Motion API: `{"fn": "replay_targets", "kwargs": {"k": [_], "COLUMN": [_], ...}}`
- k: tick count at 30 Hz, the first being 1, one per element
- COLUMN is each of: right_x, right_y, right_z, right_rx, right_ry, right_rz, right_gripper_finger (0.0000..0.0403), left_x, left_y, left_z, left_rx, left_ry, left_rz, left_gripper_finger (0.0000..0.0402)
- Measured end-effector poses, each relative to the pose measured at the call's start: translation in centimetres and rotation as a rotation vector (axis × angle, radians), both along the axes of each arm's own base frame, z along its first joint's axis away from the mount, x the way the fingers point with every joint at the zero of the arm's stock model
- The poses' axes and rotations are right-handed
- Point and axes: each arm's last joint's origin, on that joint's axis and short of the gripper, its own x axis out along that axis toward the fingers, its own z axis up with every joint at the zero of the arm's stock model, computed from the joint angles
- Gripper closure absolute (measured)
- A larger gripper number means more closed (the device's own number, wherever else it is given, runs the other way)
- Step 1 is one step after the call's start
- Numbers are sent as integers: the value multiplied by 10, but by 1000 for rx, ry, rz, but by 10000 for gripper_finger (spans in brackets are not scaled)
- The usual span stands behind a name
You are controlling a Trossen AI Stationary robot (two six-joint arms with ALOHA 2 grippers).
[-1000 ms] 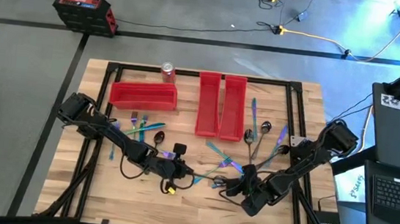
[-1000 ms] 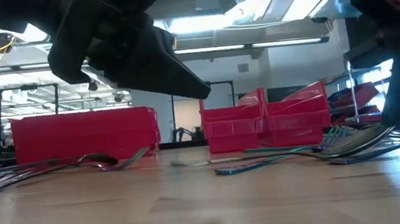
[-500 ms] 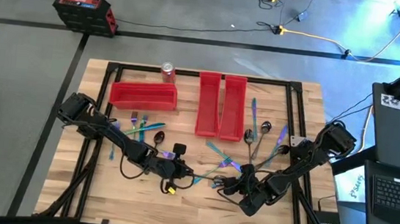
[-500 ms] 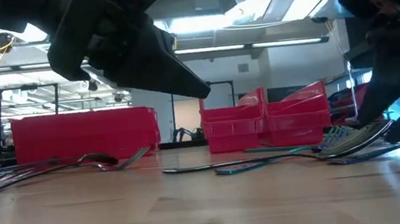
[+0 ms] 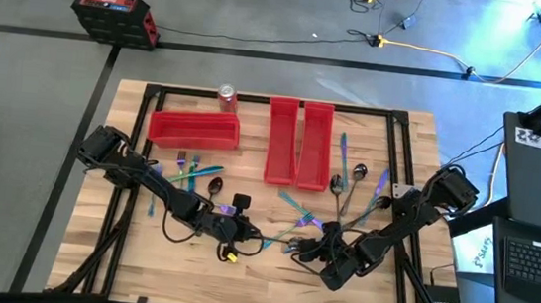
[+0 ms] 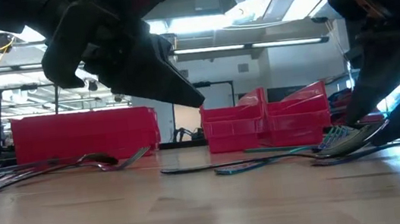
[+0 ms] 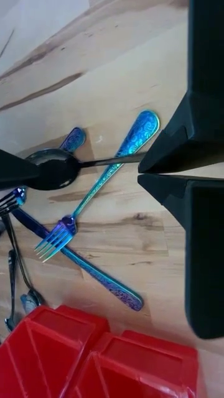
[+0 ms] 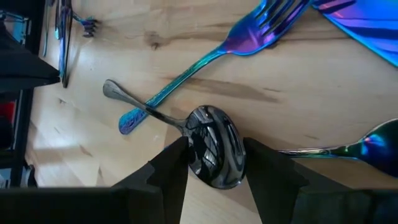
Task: Sort silverware
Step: Put the black spoon into the middle red bin
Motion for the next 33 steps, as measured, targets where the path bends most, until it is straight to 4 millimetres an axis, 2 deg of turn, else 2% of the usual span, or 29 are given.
{"fn": "replay_targets", "kwargs": {"k": [7,11,24,29,33], "right_x": [1,2,4,2,2], "right_y": [-1,-2,-5,-7,-7], "right_z": [0,0,-1,-2,-2], "right_rx": [0,3,-27,-69,-84], "right_ry": [17,20,39,64,68], "right_rz": [25,22,53,63,70], "right_gripper_finger": [268,282,397,399,401], "left_x": [0,0,0,1,2], "left_y": [0,0,0,-1,-1], "left_z": [0,0,0,1,3], "left_rx": [-15,-21,-27,-47,-155], "left_ry": [-1,-2,-2,-22,-54], "left_rz": [9,12,14,20,86], "left_gripper_finger": [402,402,402,402,396]}}
